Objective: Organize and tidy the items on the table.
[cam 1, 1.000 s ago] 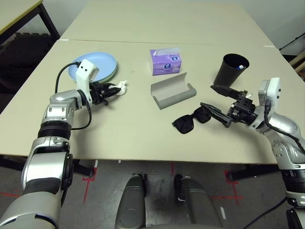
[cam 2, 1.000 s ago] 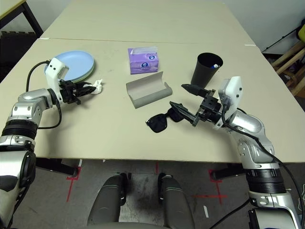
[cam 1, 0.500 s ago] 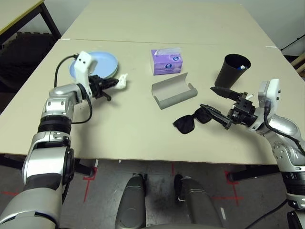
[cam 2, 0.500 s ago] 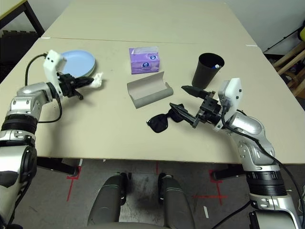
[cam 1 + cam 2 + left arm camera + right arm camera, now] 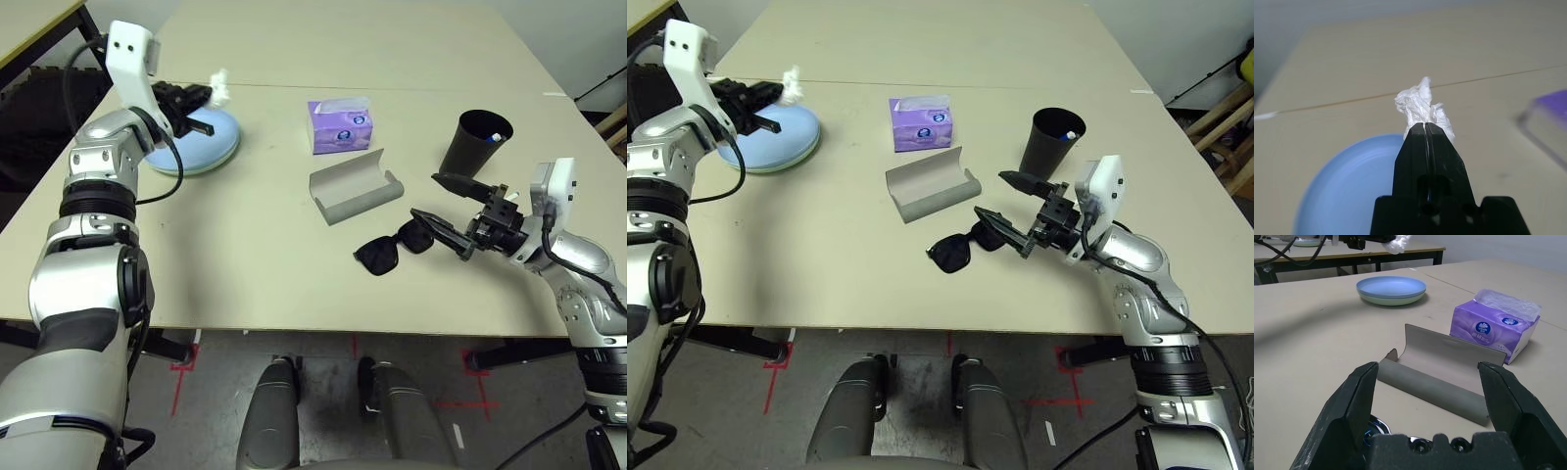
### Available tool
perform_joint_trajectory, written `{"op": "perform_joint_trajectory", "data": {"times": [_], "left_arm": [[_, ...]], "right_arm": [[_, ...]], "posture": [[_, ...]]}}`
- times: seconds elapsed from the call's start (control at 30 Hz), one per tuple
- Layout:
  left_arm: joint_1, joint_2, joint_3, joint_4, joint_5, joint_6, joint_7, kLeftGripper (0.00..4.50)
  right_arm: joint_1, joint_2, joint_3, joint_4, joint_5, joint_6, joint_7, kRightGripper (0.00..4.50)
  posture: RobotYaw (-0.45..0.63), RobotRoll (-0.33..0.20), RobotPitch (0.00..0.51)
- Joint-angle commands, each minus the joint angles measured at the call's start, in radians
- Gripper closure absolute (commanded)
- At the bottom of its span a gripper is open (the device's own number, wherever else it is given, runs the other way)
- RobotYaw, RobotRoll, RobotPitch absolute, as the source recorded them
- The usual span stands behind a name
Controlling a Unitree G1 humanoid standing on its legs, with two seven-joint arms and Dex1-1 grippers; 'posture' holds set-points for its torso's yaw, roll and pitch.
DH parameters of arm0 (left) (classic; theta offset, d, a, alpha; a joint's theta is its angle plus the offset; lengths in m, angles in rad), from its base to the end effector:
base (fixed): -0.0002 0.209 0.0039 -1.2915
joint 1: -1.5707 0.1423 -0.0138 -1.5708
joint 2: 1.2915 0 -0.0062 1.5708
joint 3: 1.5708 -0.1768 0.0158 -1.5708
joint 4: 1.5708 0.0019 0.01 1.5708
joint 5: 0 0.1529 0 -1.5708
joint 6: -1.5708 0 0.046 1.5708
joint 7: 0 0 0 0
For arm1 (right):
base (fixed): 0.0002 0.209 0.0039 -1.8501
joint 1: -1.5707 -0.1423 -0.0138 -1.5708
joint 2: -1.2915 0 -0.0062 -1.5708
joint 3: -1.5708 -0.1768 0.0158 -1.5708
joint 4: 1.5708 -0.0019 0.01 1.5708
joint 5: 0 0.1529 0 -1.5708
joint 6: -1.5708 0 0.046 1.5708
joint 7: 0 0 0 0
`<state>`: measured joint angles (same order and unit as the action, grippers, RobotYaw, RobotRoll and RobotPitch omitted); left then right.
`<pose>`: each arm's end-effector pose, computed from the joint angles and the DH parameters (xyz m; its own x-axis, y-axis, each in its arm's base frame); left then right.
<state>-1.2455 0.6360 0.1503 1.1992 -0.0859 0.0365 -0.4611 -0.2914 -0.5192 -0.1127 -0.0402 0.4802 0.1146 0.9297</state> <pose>0.3601 0.2882 0.2501 0.9939 -0.0957 0.0556 0.0839 0.9789 0.1861 0.2616 -0.2384 0.1569 0.5860 0.7996 0.1316 -0.7698 0.6000 -0.2177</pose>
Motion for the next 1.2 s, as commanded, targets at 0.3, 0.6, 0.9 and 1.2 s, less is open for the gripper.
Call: {"op": "perform_joint_trajectory", "data": {"times": [0.3, 0.6, 0.9, 1.2], "left_arm": [[-0.036, -0.028, 0.024, 0.08, 0.029, -0.023, 0.141, 4.28], [-0.036, -0.027, 0.029, 0.08, 0.029, -0.045, 0.116, 1.23], [0.021, -0.059, 0.046, 0.023, -0.028, -0.087, -0.099, 0.01], [0.314, -0.152, 0.02, -0.394, -0.165, 0.019, -0.474, 0.01]], "right_arm": [[0.012, -0.007, -0.008, -0.005, -0.003, -0.008, 0.001, 0.0], [0.004, -0.007, -0.006, -0.006, -0.004, -0.003, -0.003, 0.0], [-0.011, -0.015, -0.013, 0.022, -0.01, -0.01, -0.002, 0.0], [-0.023, -0.017, -0.015, 0.044, -0.019, -0.017, -0.001, 0.0]], "posture": [[0.09, 0.0, 0.179], [0.1, 0.0, 0.175], [0.11, 0.0, 0.169], [0.12, 0.0, 0.176]]}}
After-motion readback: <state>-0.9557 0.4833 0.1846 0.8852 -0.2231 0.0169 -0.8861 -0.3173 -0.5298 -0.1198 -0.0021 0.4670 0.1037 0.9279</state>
